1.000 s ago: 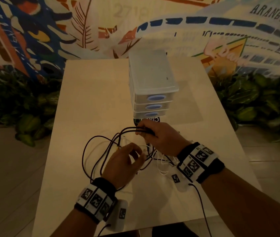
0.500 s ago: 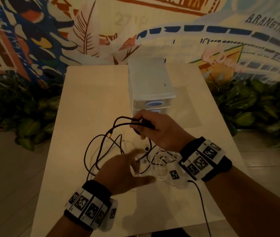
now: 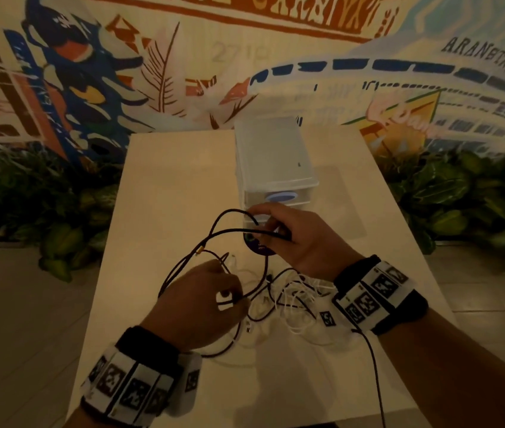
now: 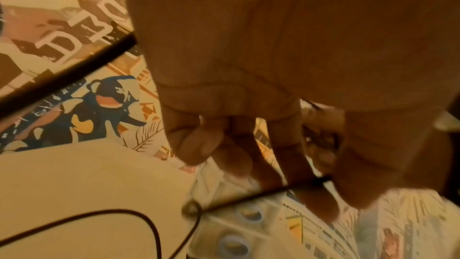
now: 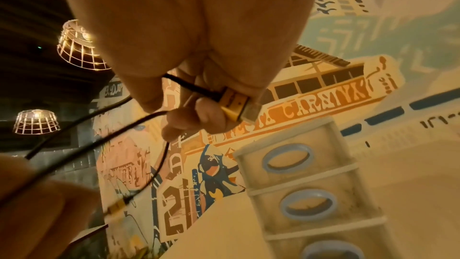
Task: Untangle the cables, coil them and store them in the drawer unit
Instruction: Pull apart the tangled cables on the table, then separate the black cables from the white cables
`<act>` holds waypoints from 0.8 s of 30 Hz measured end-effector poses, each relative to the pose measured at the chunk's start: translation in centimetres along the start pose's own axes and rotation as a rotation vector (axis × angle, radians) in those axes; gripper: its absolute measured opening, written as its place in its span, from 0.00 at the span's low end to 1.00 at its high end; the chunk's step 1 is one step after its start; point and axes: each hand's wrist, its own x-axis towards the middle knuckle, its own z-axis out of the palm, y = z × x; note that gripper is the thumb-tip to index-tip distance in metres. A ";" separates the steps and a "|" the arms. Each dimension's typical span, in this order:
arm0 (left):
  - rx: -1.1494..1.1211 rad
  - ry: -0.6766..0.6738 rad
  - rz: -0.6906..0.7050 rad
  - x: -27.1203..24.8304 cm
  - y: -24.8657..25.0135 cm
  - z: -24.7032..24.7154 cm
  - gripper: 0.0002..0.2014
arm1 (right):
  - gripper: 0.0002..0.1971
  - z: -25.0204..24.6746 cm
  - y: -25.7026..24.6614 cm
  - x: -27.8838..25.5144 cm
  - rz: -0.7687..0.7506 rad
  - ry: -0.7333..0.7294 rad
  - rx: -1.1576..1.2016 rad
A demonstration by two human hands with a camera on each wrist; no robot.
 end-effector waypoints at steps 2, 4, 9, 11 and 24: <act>-0.073 -0.009 -0.013 -0.3 -0.5 -0.6 0.16 | 0.14 0.5 0.3 -0.3 0.013 -0.026 0.050; -0.179 0.031 -0.012 -0.4 -0.6 -0.6 0.17 | 0.10 1.5 0.3 -0.4 -0.007 -0.081 0.036; -0.449 0.174 -0.102 -0.9 0.7 -1.2 0.34 | 0.20 4.0 -0.2 -0.6 -0.034 -0.247 -0.024; -0.556 0.151 -0.194 -1.4 1.1 -2.4 0.33 | 0.18 4.2 0.0 -0.6 -0.027 -0.257 -0.038; -0.914 0.171 -0.048 -7.4 -2.9 -12.0 0.15 | 0.08 -2.6 -1.7 -1.9 0.100 -0.070 0.095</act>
